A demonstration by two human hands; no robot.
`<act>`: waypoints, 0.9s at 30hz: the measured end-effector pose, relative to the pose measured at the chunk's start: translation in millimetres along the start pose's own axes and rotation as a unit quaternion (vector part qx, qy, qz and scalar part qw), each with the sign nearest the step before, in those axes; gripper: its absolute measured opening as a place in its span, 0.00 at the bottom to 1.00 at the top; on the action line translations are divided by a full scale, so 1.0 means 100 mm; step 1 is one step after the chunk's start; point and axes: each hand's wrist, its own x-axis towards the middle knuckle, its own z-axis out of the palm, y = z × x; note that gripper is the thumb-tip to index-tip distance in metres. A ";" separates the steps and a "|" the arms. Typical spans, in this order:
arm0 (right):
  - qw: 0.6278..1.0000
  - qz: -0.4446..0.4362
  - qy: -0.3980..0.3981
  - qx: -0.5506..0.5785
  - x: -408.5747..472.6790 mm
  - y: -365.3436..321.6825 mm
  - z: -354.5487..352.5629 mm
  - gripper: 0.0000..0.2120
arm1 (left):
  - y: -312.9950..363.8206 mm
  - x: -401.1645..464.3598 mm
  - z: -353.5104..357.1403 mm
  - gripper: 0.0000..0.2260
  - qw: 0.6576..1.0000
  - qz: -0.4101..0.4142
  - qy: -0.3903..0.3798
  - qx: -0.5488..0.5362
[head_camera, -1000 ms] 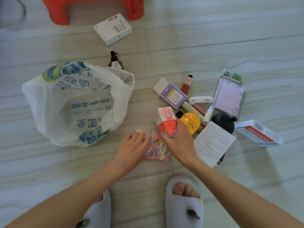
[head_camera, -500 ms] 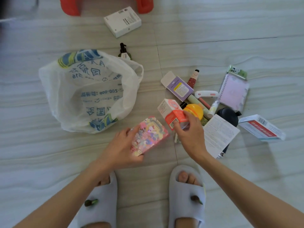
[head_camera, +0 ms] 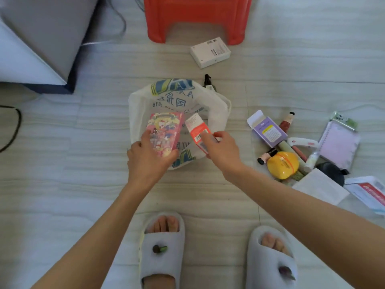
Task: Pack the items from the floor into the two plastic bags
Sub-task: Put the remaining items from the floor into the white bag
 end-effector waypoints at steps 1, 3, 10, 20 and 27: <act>1.000 0.021 0.003 -0.005 0.09 -0.05 0.08 0.18 | 0.04 0.10 0.04 0.42 1.000 -0.008 0.003 0.026; 0.999 0.047 0.018 0.003 0.26 -0.13 0.22 0.20 | 0.11 0.26 0.12 0.41 0.998 -0.016 0.006 0.054; 0.985 -0.109 -0.055 -0.120 0.31 0.02 0.35 0.17 | -0.05 0.61 0.57 0.28 0.995 0.064 0.013 0.071; 0.926 -0.142 -0.065 -0.344 -0.07 0.76 -0.60 0.22 | -0.07 -0.16 0.66 0.18 0.968 0.239 -0.060 -0.045; 0.892 -0.127 0.101 -0.423 -0.26 1.35 -1.52 0.16 | 0.23 -0.44 1.07 0.20 0.914 0.377 -0.149 0.031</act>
